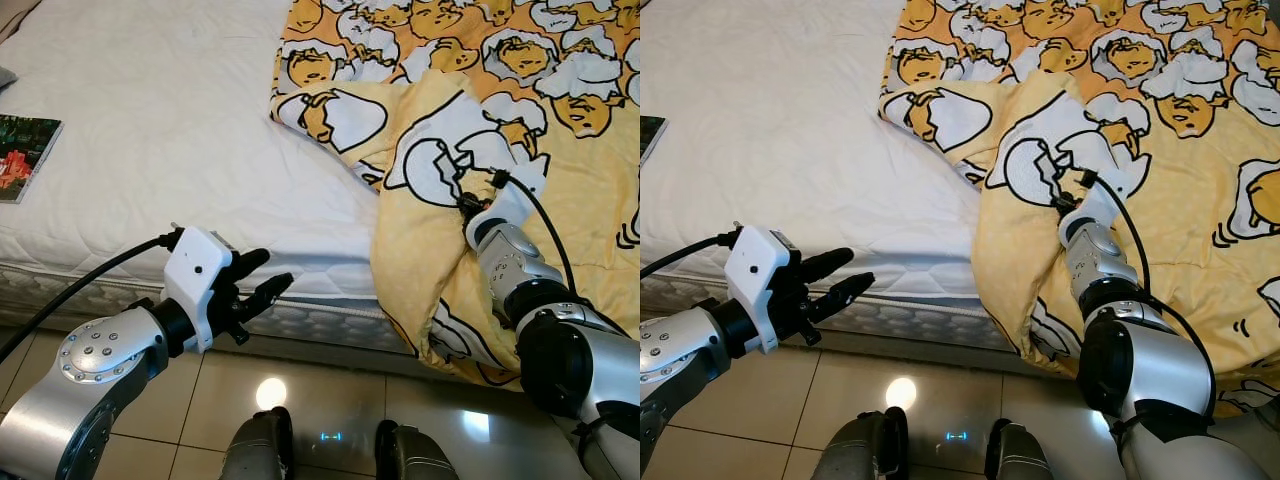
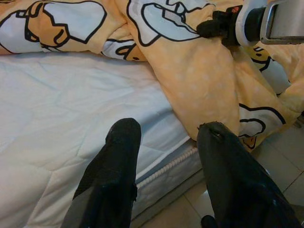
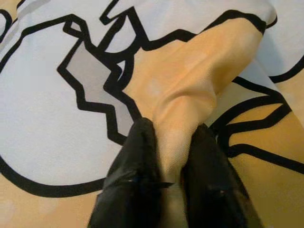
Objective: Clean up the room
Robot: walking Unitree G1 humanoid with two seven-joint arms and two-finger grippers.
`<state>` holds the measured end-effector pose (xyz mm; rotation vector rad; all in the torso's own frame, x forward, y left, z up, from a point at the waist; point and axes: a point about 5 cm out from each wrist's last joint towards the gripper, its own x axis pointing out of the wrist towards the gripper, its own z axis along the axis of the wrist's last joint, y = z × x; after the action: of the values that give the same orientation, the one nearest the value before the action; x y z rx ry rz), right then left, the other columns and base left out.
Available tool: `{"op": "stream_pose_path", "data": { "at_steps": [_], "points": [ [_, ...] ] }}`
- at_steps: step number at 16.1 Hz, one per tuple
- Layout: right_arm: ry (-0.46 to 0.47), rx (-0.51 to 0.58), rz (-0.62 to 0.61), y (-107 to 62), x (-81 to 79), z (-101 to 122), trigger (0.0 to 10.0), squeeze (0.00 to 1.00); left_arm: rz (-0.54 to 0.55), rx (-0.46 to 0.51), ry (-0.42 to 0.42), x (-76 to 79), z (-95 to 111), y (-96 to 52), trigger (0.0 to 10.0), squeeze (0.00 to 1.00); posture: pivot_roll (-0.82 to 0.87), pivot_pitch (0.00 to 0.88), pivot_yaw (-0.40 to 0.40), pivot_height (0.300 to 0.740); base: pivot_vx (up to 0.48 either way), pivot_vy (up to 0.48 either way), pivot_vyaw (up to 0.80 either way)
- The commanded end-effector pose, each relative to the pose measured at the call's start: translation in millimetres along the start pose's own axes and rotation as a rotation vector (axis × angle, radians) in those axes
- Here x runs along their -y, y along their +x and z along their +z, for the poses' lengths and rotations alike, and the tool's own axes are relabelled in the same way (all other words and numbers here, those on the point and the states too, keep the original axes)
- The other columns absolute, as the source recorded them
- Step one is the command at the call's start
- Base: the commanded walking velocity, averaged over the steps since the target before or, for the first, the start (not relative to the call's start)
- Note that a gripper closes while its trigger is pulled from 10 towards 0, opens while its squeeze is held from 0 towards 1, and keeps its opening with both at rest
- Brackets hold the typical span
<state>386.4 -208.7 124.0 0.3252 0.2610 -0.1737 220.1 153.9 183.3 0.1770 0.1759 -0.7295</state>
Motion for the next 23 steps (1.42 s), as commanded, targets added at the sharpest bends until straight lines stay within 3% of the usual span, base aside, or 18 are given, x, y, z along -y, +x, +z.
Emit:
{"op": "stream_pose_path", "data": {
  "at_steps": [1, 8, 12, 16, 18, 21, 22, 23],
  "points": [
    [-0.01, -0.002, 0.006, 0.3, -4.5, -1, 0.0, 0.0, -0.002, -0.005, 0.003, 1.2, 0, -0.5, 10.0, 0.0, 0.18, 0.24, 0.041, 0.74, 0.0, 0.0, 0.0],
    [-0.078, 0.009, 0.066, -0.2, -11.9, -4, 0.0, 0.0, 0.038, 0.004, -0.003, -5.0, -3, -1.8, 10.0, 0.0, 0.16, 0.201, 0.028, 0.74, 0.0, 0.0, 0.0],
    [-0.136, 0.031, 0.158, -0.9, -25.6, -6, 0.0, 0.0, 0.064, 0.015, -0.012, -9.0, -4, -1.9, 10.0, 0.0, 0.14, 0.172, 0.031, 0.74, 0.0, 0.0, 0.0],
    [-0.331, 0.065, 0.497, -11.9, -80.2, -26, 0.0, 0.0, 0.082, 0.026, -0.015, -13.1, -5, -0.9, 10.0, 0.0, 0.12, 0.143, 0.041, 0.74, 0.0, 0.0, 0.0],
    [-0.385, 0.069, 0.661, -22.4, -105.3, -42, 0.0, 0.0, 0.097, 0.036, -0.014, -15.9, -4, -0.9, 10.0, 0.0, 0.12, 0.136, 0.04, 0.74, 0.0, 0.0, 0.0],
    [-0.42, 0.041, 0.947, -49.9, -145.5, -77, 0.0, 0.0, 0.15, 0.072, -0.034, -27.0, 1, -4.9, 10.0, 0.0, 0.12, 0.125, 0.039, 0.74, 0.0, 0.0, 0.0],
    [-0.426, 0.036, 0.989, -55.2, -151.0, -83, 0.0, 0.0, 0.159, 0.079, -0.036, -28.9, 2, -5.5, 10.0, 0.0, 0.12, 0.125, 0.039, 0.74, 0.0, 0.0, 0.0],
    [-0.441, 0.008, 1.109, -72.2, -165.0, -103, 0.0, 0.0, 0.177, 0.09, -0.032, -34.3, 5, -7.5, 10.0, 0.0, 0.12, 0.124, 0.036, 0.74, 0.0, 0.0, 0.0]
  ]
}}
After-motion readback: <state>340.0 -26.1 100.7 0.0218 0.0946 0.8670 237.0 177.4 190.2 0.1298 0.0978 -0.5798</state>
